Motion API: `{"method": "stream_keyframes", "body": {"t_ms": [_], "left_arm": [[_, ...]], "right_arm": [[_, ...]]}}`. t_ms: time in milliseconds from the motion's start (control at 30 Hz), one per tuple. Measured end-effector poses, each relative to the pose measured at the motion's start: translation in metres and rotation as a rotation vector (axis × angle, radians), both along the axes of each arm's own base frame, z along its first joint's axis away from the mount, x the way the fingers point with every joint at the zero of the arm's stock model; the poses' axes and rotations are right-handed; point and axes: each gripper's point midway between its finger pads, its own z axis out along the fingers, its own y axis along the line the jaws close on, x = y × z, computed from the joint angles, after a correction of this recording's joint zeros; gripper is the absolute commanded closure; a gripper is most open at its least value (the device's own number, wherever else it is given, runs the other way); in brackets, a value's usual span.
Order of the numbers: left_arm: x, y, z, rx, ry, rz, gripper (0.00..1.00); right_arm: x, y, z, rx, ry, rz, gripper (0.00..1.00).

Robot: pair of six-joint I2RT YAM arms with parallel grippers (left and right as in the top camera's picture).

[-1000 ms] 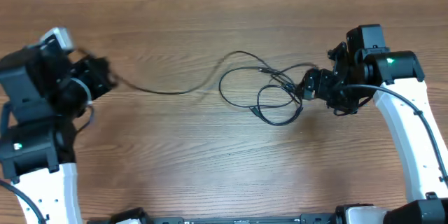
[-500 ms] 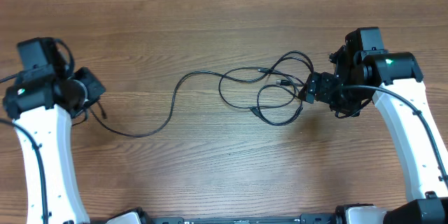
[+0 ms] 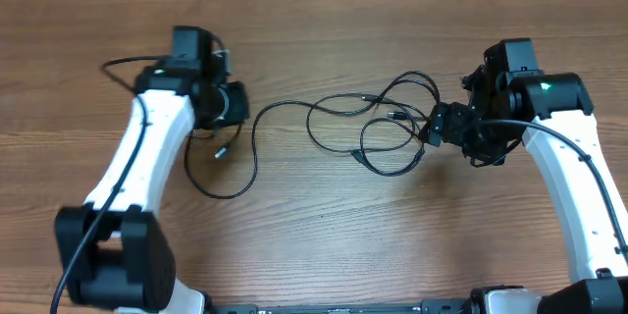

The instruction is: Untangle cables

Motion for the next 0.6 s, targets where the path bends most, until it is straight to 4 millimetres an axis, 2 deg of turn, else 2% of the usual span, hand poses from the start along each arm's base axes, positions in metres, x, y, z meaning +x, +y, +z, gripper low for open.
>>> {"method": "stream_keyframes", "body": {"t_ms": [133, 267, 433, 600], "left_arm": [[-0.002, -0.024, -0.033, 0.009, 0.066, -0.07, 0.72], [-0.008, -0.034, -0.056, 0.02, 0.127, -0.099, 0.68], [-0.008, -0.028, -0.069, 0.065, 0.152, -0.092, 0.67], [-0.008, -0.016, -0.072, 0.132, 0.152, -0.077, 0.66]], "right_arm": [[-0.001, 0.0, 0.0, -0.001, 0.004, 0.0, 0.16], [-0.003, 0.0, 0.0, -0.001, 0.011, 0.0, 0.16], [-0.003, 0.0, 0.0, -0.001, 0.012, -0.001, 0.16], [-0.003, 0.0, 0.0, -0.001, 0.013, 0.0, 0.16]]}}
